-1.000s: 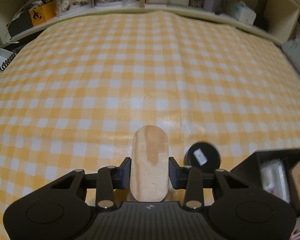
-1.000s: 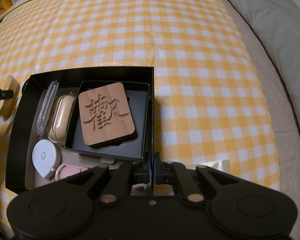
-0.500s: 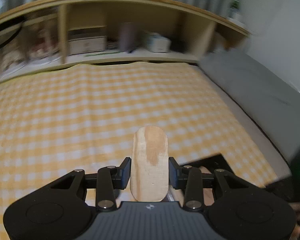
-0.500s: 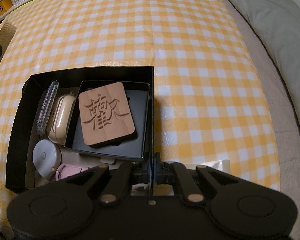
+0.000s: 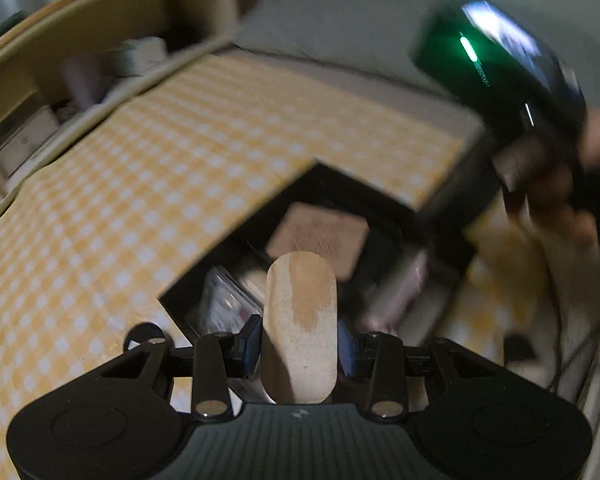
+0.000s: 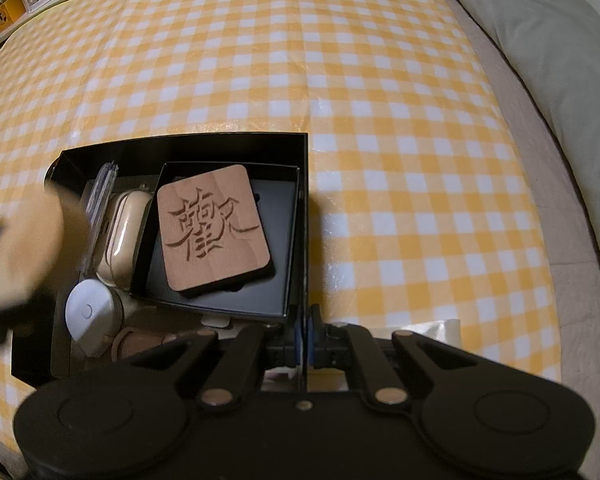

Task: Organize rigid objects
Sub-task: 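Carry the oval wooden block with the left gripper into the black box and release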

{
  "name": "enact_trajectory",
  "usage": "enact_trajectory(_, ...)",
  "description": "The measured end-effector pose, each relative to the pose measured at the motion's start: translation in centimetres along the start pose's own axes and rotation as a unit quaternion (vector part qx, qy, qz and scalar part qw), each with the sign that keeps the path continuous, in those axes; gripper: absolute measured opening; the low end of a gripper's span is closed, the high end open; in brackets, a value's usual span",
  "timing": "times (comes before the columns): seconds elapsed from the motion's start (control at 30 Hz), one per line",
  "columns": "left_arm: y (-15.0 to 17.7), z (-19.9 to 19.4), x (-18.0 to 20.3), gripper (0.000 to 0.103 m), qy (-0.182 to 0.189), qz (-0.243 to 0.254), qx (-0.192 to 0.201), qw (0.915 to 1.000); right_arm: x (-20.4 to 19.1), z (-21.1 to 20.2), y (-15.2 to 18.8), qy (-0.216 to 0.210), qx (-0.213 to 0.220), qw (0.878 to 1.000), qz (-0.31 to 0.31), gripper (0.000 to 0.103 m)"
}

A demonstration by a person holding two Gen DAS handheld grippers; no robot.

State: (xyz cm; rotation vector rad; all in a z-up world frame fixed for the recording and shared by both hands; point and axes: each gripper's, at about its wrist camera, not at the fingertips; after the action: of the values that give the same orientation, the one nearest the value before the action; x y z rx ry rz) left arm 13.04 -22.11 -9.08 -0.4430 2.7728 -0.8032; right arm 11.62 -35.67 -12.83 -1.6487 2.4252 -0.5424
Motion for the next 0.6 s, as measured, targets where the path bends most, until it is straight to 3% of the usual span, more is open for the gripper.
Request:
enact_trajectory(0.27,0.44,0.59,0.84,0.04,0.033,0.047,-0.021,0.9981,-0.01,0.01,0.0,0.0,0.0,1.0,0.0,0.004)
enact_trajectory(0.6,0.59,1.14,1.04,0.04,0.049,0.06,-0.034,0.9964,-0.19,0.04,-0.04,0.0,0.0,1.0,0.0,0.004)
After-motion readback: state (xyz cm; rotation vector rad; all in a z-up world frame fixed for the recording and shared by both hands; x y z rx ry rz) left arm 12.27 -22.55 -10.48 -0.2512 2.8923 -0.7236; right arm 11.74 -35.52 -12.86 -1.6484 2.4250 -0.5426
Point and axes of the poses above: each gripper's, at about its wrist camera, not at the fingertips, and z roughly the way its jaws point, x to its right, y to its underside, and after that the axes turned 2 degrees about y, right-handed
